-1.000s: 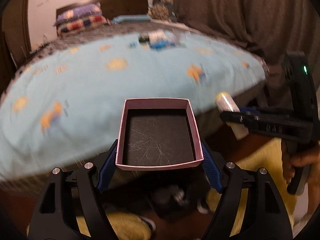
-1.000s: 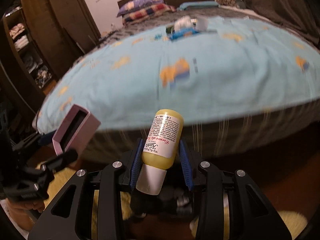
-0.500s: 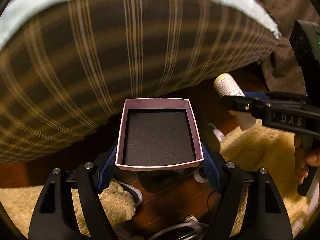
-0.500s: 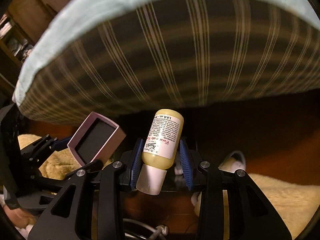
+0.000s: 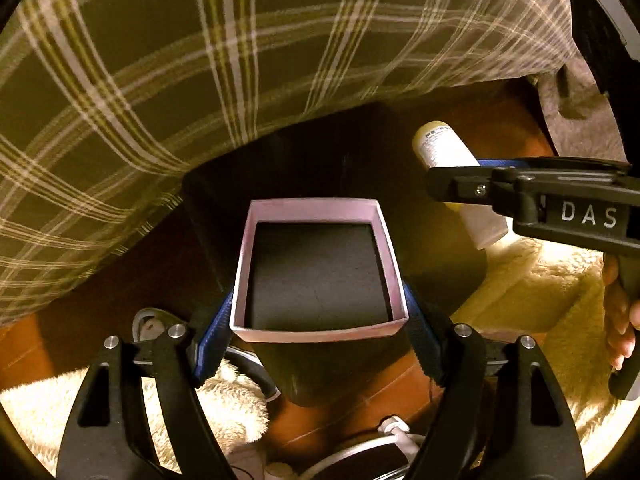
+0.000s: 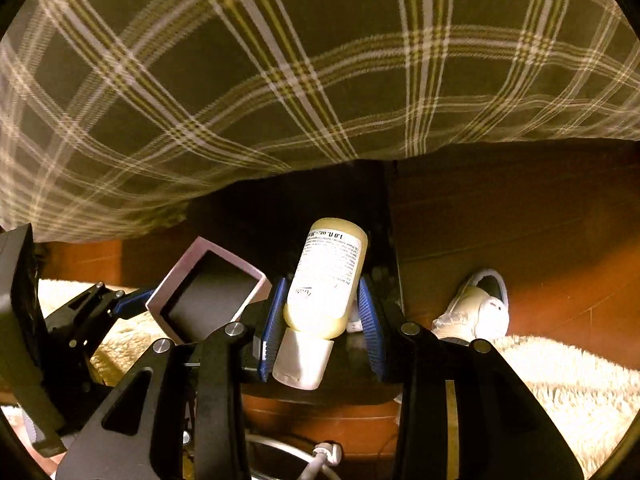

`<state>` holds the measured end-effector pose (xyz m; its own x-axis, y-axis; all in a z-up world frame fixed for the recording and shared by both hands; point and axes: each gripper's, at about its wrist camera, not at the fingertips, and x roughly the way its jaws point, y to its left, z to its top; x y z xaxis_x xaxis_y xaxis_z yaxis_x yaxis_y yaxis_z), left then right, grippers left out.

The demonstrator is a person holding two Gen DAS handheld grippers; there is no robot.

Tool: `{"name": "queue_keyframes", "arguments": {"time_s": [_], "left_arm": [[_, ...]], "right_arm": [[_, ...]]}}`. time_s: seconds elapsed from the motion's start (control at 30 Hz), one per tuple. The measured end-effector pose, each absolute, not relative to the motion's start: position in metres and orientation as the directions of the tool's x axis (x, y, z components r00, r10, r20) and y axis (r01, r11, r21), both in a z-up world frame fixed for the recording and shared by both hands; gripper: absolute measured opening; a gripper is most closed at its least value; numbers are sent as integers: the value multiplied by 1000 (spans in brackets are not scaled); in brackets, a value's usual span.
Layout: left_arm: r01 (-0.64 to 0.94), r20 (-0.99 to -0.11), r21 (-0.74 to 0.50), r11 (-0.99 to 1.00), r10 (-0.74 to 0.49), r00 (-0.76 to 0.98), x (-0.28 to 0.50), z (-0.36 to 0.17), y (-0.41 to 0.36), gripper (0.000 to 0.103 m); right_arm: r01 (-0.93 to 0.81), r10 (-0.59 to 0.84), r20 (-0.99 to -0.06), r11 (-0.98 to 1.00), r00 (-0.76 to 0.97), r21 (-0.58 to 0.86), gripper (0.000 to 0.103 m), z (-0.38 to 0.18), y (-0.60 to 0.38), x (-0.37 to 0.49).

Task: Collect trash
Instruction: 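Carry the pink box and yellow bottle to the bin and release them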

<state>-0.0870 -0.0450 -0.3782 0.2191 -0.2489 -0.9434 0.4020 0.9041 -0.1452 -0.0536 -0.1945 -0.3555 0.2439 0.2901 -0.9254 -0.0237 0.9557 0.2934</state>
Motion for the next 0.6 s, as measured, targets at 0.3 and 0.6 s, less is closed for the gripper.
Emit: {"name": "queue_keyframes", "arguments": {"time_s": [0.3, 0.6], "left_arm": [[394, -941, -132, 910, -240, 238, -91, -369, -32, 84], [381, -927, -85, 921, -213, 308, -91, -339, -27, 86]], "right_arm": [[-20, 308, -929, 950, 203, 311, 39, -371, -190, -51], [-17, 335, -921, 941, 199, 339, 43, -369, -188, -51]]}}
